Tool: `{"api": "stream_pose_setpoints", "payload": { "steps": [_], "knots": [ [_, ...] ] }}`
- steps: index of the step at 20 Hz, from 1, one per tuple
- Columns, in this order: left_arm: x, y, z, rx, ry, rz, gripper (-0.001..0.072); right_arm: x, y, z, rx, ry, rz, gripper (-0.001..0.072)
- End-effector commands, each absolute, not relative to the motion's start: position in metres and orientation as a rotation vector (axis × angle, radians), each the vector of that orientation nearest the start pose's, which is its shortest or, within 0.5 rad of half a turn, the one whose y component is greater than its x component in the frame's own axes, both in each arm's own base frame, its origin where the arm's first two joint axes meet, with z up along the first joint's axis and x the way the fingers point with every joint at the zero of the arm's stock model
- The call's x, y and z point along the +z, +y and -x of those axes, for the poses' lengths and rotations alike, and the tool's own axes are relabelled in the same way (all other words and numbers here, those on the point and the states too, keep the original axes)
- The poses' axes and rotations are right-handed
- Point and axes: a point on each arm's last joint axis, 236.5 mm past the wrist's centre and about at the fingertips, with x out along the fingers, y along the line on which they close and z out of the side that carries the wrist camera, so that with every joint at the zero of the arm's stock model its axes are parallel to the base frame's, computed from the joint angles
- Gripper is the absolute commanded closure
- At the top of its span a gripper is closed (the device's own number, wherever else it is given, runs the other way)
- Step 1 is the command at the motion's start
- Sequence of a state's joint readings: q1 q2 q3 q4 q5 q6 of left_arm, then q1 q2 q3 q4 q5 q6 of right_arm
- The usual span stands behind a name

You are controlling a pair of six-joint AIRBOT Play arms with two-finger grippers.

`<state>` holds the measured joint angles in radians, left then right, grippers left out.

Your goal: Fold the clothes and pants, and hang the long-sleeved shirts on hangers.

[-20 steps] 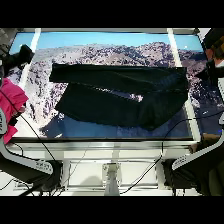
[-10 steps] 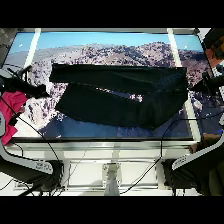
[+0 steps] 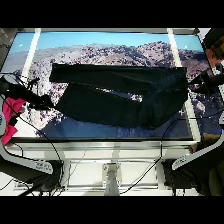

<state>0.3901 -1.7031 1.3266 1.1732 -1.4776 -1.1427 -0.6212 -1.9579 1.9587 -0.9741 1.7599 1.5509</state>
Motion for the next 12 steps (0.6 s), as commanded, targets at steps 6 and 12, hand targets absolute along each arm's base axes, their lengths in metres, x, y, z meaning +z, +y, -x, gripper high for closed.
{"api": "stream_pose_setpoints", "payload": {
  "steps": [6,12],
  "knots": [
    [-0.098,0.018,-0.358,-0.394,1.665,0.506,0.0308,0.001,-0.132,-0.438,0.104,1.461,-0.873,0.0185],
    [-0.1,-0.006,-0.364,-0.452,1.657,0.563,0.0696,0.0,-0.125,-0.446,0.109,1.449,-0.856,0.0192]
  ]
}}
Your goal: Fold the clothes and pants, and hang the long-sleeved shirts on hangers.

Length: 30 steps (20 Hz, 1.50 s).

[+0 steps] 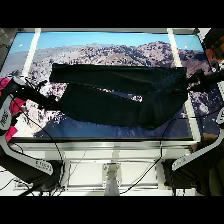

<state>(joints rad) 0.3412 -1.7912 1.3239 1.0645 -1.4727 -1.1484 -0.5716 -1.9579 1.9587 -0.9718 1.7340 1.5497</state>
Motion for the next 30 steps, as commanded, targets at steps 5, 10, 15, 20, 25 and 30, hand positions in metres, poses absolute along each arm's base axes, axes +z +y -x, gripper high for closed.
{"api": "stream_pose_setpoints", "payload": {
  "steps": [5,10,15,20,25,30],
  "knots": [
    [-0.049,-0.024,-0.359,-0.546,1.61,0.601,0.0699,-0.005,-0.133,-0.444,0.074,1.457,-0.832,0.0669],
    [-0.013,0.066,-0.355,-0.062,1.529,0.301,0.0699,-0.015,-0.169,-0.419,-0.013,1.499,-0.794,0.067],
    [0.022,0.104,-0.328,0.123,1.49,0.161,0.0698,-0.045,-0.193,-0.374,-0.061,1.563,-0.97,0.067],
    [0.013,0.096,-0.318,0.124,1.517,0.193,0.0698,-0.08,-0.155,-0.346,0.05,1.622,-1.183,0.0418],
    [0.005,0.094,-0.311,0.119,1.546,0.198,0.0698,-0.105,-0.133,-0.351,0.079,1.623,-1.134,0.0279],
    [0.005,0.093,-0.311,0.118,1.545,0.197,0.0698,-0.115,-0.108,-0.386,0.08,1.58,-1.035,0.0279]
  ]
}}
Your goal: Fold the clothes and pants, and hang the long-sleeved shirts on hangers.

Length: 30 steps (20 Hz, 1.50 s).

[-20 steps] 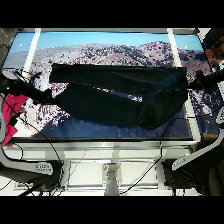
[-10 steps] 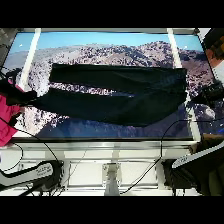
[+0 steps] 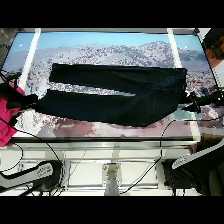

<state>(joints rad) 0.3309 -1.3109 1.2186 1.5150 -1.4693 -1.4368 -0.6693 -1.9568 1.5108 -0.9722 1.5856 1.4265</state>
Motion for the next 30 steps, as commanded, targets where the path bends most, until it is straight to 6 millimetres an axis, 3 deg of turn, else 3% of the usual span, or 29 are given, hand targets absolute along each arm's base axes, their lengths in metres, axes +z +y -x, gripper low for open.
{"api": "stream_pose_setpoints", "payload": {
  "steps": [1,3,4,7,8,12,15,17,20,22,25,27,30],
  "knots": [
    [0.005,0.093,-0.311,0.118,1.545,0.197,0.0698,-0.117,-0.101,-0.39,0.088,1.58,-1.012,0.0279],
    [0.005,0.093,-0.311,0.118,1.545,0.196,0.0698,-0.119,-0.092,-0.397,0.099,1.579,-0.978,0.0281],
    [0.005,0.093,-0.311,0.118,1.545,0.196,0.0698,-0.119,-0.088,-0.399,0.101,1.577,-0.969,0.0338],
    [0.005,0.093,-0.311,0.117,1.545,0.196,0.0698,-0.121,-0.08,-0.406,0.108,1.57,-0.941,0.0643],
    [0.005,0.093,-0.311,0.117,1.545,0.196,0.0698,-0.121,-0.078,-0.407,0.112,1.572,-0.936,0.067],
    [0.005,0.086,-0.314,0.094,1.536,0.219,0.0698,-0.1,-0.088,-0.404,0.103,1.547,-0.918,0.0673],
    [0.007,0.08,-0.332,0.074,1.462,0.251,0.0698,-0.066,-0.122,-0.385,-0.011,1.526,-0.861,0.0673],
    [0.009,0.077,-0.345,0.065,1.407,0.263,0.0698,-0.035,-0.143,-0.363,-0.086,1.519,-0.829,0.0673],
    [0.013,0.054,-0.363,0.006,1.351,0.271,0.0698,0.021,-0.154,-0.339,-0.127,1.454,-0.783,0.0673],
    [0.015,0.033,-0.373,-0.05,1.324,0.224,0.0698,0.056,-0.154,-0.329,-0.172,1.394,-0.743,0.0673],
    [0.018,0.001,-0.39,-0.123,1.27,0.148,0.0697,0.1,-0.137,-0.327,-0.192,1.29,-0.739,0.0674],
    [0.02,-0.019,-0.398,-0.162,1.237,0.111,0.0697,0.109,-0.119,-0.332,-0.157,1.282,-0.712,0.0674],
    [0.023,-0.04,-0.403,-0.203,1.208,0.076,0.0697,0.1,-0.091,-0.355,-0.131,1.298,-0.685,0.0672]
  ]
}}
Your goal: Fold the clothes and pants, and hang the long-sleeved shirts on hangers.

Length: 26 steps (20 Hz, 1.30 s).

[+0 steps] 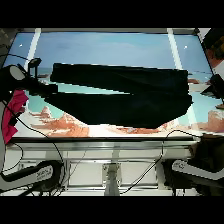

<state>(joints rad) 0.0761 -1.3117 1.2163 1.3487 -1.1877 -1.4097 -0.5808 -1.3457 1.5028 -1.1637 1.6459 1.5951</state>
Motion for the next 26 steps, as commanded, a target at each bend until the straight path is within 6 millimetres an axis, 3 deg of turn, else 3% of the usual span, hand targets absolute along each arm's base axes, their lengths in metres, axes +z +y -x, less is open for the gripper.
{"api": "stream_pose_setpoints", "payload": {
  "steps": [1,3,5,7,8,10,13,17,22,26],
  "knots": [
    [0.022,-0.042,-0.404,-0.205,1.206,0.069,0.0697,0.095,-0.092,-0.368,-0.149,1.271,-0.647,0.0671],
    [0.02,-0.039,-0.404,-0.2,1.214,0.059,0.0697,0.088,-0.108,-0.38,-0.232,1.232,-0.597,0.0666],
    [0.017,-0.036,-0.401,-0.197,1.228,0.061,0.0697,0.078,-0.134,-0.371,-0.328,1.252,-0.601,0.0615],
    [0.015,-0.035,-0.397,-0.226,1.243,0.025,0.0697,0.061,-0.152,-0.35,-0.362,1.336,-0.675,0.0408],
    [0.014,-0.036,-0.395,-0.23,1.254,0.024,0.0697,0.049,-0.156,-0.338,-0.346,1.397,-0.723,0.0349],
    [0.013,-0.037,-0.392,-0.234,1.266,0.025,0.0697,0.026,-0.161,-0.323,-0.282,1.493,-0.829,0.0349],
    [0.013,-0.042,-0.389,-0.233,1.283,0.039,0.0696,-0.008,-0.174,-0.324,-0.218,1.515,-1.003,0.0349],
    [0.013,-0.049,-0.388,-0.238,1.285,0.049,0.0695,-0.059,-0.188,-0.318,-0.177,1.571,-1.078,0.0354],
    [0.013,-0.059,-0.387,-0.217,1.295,0.094,0.0696,-0.1,-0.177,-0.348,-0.075,1.525,-1.119,0.0355],
    [0.011,-0.073,-0.384,-0.247,1.302,0.071,0.0696,-0.107,-0.172,-0.371,-0.055,1.468,-1.064,0.0362]
  ]
}}
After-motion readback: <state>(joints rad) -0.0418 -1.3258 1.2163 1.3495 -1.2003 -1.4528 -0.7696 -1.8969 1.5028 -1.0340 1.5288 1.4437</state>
